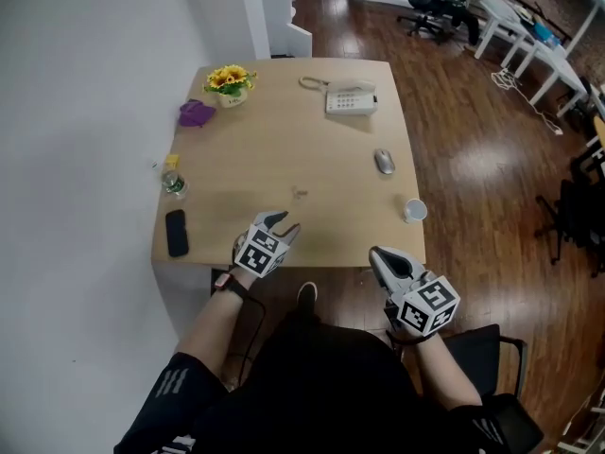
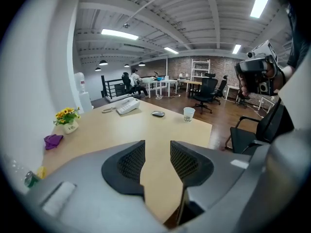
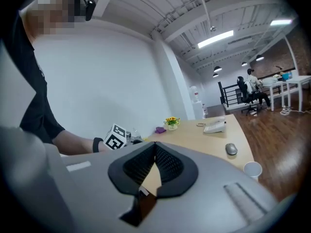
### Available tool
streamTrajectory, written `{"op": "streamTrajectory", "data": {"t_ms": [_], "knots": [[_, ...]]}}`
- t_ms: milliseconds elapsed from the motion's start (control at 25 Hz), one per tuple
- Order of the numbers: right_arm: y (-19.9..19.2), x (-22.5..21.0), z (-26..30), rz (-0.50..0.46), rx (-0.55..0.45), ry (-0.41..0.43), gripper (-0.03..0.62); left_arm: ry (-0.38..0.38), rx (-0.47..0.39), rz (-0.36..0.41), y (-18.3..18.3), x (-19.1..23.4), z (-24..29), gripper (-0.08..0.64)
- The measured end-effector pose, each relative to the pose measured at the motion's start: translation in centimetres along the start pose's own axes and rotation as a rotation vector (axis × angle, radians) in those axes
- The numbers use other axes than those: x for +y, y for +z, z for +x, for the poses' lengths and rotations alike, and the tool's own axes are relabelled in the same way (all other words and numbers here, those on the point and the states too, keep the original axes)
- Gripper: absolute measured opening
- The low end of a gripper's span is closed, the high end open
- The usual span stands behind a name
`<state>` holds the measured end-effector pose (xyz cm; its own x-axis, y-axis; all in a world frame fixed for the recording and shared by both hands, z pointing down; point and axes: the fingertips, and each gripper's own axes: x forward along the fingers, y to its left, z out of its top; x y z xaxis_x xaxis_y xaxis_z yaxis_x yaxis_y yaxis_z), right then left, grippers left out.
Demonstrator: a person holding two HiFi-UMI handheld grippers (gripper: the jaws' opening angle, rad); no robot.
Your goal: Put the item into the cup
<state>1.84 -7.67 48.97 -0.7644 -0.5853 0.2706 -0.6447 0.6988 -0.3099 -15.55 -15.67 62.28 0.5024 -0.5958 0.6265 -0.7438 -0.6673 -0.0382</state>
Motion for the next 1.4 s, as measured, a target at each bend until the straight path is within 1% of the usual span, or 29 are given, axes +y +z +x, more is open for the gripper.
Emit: {"op": "streamTrajectory", "data": {"t_ms": [120, 240, 360, 480, 520, 600, 760, 920, 1080, 1240, 1400], "knots": [[0.3, -1.8, 2.2, -0.006, 0.016, -0.047, 0.008, -0.031, 0.03, 0.01, -0.1, 2.6, 3.3, 0.156], [0.3, -3.8, 4.2, -0.061, 0.048, -0.11, 0.009, -0.055, 0.074, 0.028, -0.4, 5.1, 6.3, 0.156], [0.0, -5.0, 5.8, -0.093, 0.095, -0.142, 0.014, -0.069, 0.124, 0.052, -0.9, 7.0, 9.2, 0.156], [-0.3, -5.0, 6.9, -0.105, 0.135, -0.143, 0.055, -0.086, 0.182, 0.066, -1.8, 7.7, 11.6, 0.155], [-0.4, -5.0, 7.2, -0.112, 0.147, -0.141, 0.06, -0.091, 0.197, 0.071, -2.1, 7.8, 12.3, 0.152], [-0.7, -5.2, 7.9, -0.115, 0.164, -0.131, 0.061, -0.094, 0.229, 0.076, -2.6, 8.1, 13.7, 0.146], [-1.0, -5.7, 8.9, -0.088, 0.183, -0.105, 0.061, -0.083, 0.262, 0.076, -3.4, 8.8, 15.9, 0.134], [-1.3, -6.0, 9.4, -0.064, 0.188, -0.085, 0.061, -0.081, 0.317, 0.087, -4.4, 9.2, 17.3, 0.126], [-2.1, -6.0, 10.0, -0.066, 0.209, -0.067, 0.061, -0.093, 0.352, 0.129, -4.9, 9.2, 18.3, 0.106], [-2.4, -6.2, 9.8, -0.043, 0.209, -0.064, 0.061, -0.093, 0.384, 0.156, -5.5, 9.3, 19.0, 0.078], [-2.4, -6.7, 9.2, -0.033, 0.201, -0.083, 0.061, -0.082, 0.396, 0.168, -6.0, 9.5, 19.2, 0.022]]}}
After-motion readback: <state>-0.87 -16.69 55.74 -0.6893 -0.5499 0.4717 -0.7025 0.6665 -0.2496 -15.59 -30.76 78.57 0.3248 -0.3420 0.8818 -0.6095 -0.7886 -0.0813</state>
